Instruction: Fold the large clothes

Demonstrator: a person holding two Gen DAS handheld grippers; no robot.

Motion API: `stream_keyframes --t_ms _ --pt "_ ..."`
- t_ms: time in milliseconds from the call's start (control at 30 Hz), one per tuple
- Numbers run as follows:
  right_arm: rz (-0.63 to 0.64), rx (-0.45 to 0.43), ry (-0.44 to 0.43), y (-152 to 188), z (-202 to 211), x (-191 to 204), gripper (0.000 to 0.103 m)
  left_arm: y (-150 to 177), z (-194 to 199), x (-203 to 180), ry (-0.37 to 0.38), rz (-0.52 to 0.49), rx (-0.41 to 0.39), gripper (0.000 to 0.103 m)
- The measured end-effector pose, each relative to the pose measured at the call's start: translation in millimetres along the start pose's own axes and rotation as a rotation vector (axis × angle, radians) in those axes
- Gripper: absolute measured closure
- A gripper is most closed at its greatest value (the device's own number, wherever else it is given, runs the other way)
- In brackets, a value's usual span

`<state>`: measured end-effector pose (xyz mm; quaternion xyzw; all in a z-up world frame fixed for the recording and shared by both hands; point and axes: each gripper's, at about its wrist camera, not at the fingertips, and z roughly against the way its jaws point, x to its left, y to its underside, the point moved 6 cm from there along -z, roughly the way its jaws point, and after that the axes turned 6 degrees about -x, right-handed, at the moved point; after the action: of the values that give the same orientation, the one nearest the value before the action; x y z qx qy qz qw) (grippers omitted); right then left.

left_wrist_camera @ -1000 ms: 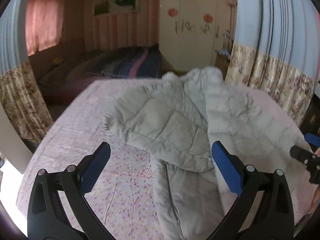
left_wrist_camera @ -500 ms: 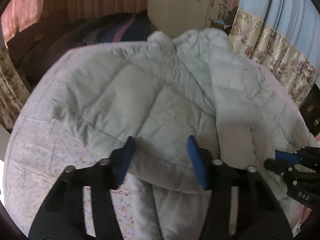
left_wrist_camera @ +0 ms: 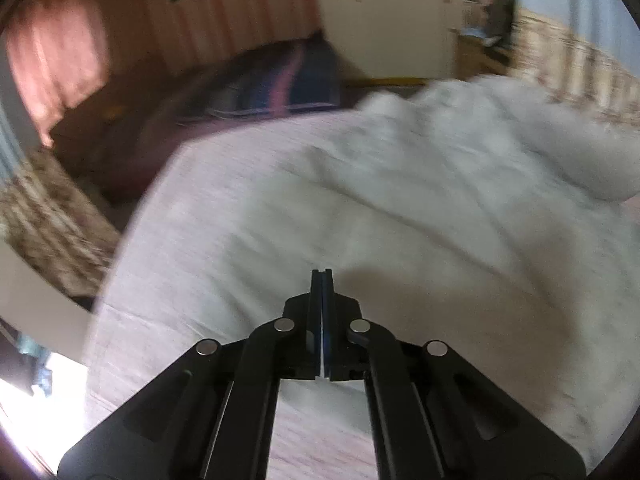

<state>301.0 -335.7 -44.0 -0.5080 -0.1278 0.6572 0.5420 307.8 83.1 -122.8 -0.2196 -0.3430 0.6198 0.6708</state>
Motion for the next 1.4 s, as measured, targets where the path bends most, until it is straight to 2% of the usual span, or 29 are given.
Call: stream_keyframes --t_ms 100,167,200,233,267,300,333,367,400,467,533,567,700,833,867,900,933,967,1000,1033,1133,1233,1300,1367,1400 --pt "0.074 0.025 0.186 -11.0 -46.1 -45.1 0.101 -14.0 -27.5 37.0 -0.073 0.012 0.043 0.103" --pt "0.104 0.073 0.286 -8.8 -85.6 -71.5 0.099 -15.4 -34.5 46.1 -0.068 0.036 0.071 0.103" --pt "0.100 0.072 0.311 -6.5 -97.3 -80.1 0.086 -15.3 -30.9 46.4 -0.034 0.068 0.067 0.103" --pt "0.061 0.118 0.306 1.8 -109.8 -88.5 0.072 -13.7 -25.1 40.8 0.013 0.089 0.064 0.103" --pt "-0.004 0.150 0.263 13.1 -110.8 -94.3 0.041 -11.1 -17.0 32.3 0.057 0.098 0.057 0.102" --pt "-0.087 0.140 0.193 19.8 -105.6 -96.0 0.028 -7.4 -9.5 25.4 0.076 0.102 0.048 0.080" --pt "-0.181 0.105 0.125 27.2 -93.8 -96.3 0.024 -2.9 -2.7 18.2 0.087 0.105 0.040 0.042" --pt "-0.236 0.107 0.078 37.0 -86.1 -94.2 0.021 2.4 6.7 11.2 0.100 0.117 0.026 0.025" --pt "-0.289 0.124 -0.013 49.4 -75.0 -83.8 0.021 7.4 13.9 7.0 0.111 0.131 0.018 0.015" --pt "-0.381 0.145 -0.197 73.5 -62.3 -62.0 0.021 20.5 27.4 -6.0 0.177 0.160 0.034 0.016" --pt "-0.440 0.217 -0.397 100.0 -49.4 -28.9 0.021 34.7 35.8 -12.4 0.227 0.185 0.054 0.015" --pt "-0.438 0.246 -0.437 110.9 -43.1 -16.6 0.021 43.5 41.2 -18.9 0.253 0.189 0.077 0.014" --pt "-0.383 0.298 -0.436 142.6 -23.7 11.1 0.021 81.3 57.3 -37.0 0.313 0.175 0.130 0.014" --pt "-0.395 0.326 -0.471 160.1 -30.2 9.1 0.023 119.2 68.0 -70.1 0.393 0.129 0.189 0.017" --pt "-0.383 0.325 -0.488 161.6 -30.4 11.4 0.035 126.7 66.9 -78.3 0.389 0.112 0.201 0.023" --pt "-0.372 0.331 -0.513 163.9 -26.6 16.9 0.062 131.7 67.1 -84.4 0.378 0.098 0.206 0.039" --pt "-0.377 0.341 -0.536 163.3 -31.8 19.5 0.072 132.8 65.6 -88.3 0.361 0.086 0.202 0.050" --pt "-0.381 0.341 -0.545 165.7 -26.7 21.2 0.079 131.2 66.4 -89.8 0.357 0.089 0.187 0.056" --pt "-0.375 0.340 -0.553 166.2 -22.0 24.6 0.086 128.3 66.9 -90.0 0.370 0.100 0.172 0.074" --pt "-0.370 0.338 -0.573 165.1 -15.7 29.8 0.089 125.9 66.6 -89.4 0.387 0.111 0.162 0.084" --pt "-0.417 0.332 -0.656 159.4 11.8 36.6 0.091 112.0 64.4 -73.5 0.402 0.124 0.144 0.094" --pt "-0.408 0.297 -0.717 155.9 52.7 43.8 0.091 98.6 75.7 -35.6 0.326 0.090 0.096 0.094" --pt "-0.368 0.305 -0.748 161.2 76.1 55.8 0.091 96.2 79.3 -14.2 0.308 0.097 0.101 0.093" --pt "-0.295 0.325 -0.693 170.1 81.2 64.9 0.087 100.4 77.6 2.1 0.296 0.096 0.122 0.084" --pt "-0.256 0.337 -0.654 173.7 80.4 68.7 0.084 105.1 75.0 8.2 0.281 0.099 0.131 0.071"
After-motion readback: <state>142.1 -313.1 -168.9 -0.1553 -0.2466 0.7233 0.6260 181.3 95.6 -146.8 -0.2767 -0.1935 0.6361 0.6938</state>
